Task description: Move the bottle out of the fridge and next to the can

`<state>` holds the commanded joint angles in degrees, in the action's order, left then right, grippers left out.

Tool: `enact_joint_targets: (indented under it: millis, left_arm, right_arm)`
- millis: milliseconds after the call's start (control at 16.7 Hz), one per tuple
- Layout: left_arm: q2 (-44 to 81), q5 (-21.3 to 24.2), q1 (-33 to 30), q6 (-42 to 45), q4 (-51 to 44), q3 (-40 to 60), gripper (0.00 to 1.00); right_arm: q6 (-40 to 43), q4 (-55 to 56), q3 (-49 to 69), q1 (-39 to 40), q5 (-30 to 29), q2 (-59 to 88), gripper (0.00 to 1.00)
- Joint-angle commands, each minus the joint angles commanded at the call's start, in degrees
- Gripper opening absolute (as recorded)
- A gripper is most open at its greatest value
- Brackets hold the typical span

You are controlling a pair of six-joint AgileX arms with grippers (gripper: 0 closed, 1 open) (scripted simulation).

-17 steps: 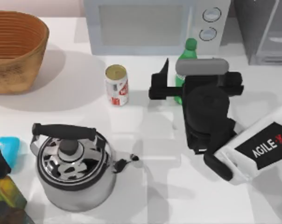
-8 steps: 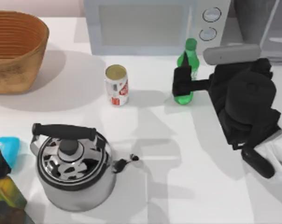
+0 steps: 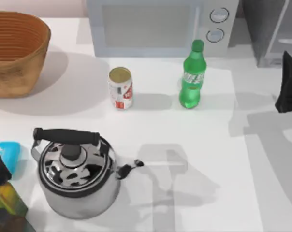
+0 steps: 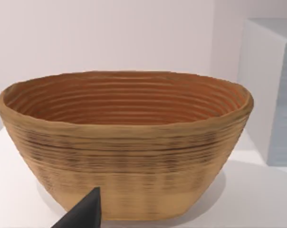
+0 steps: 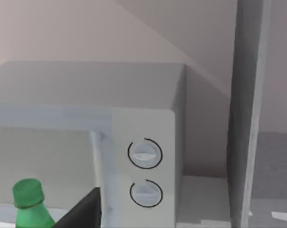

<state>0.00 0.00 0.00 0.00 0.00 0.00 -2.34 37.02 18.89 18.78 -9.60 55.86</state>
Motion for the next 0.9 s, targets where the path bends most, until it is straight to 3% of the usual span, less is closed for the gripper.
enact_joint_targets:
  millis: [480,900]
  left_arm:
    - [0.00,0.00,0.00,0.00,0.00,0.00,1.00]
    - [0.00,0.00,0.00,0.00,0.00,0.00,1.00]
  right_arm:
    - [1.50,-26.40,-14.74,-14.95,8.83,-43.27,1.00]
    - [2.34,-37.02,-18.89,-18.78,9.60,-55.86,1.00]
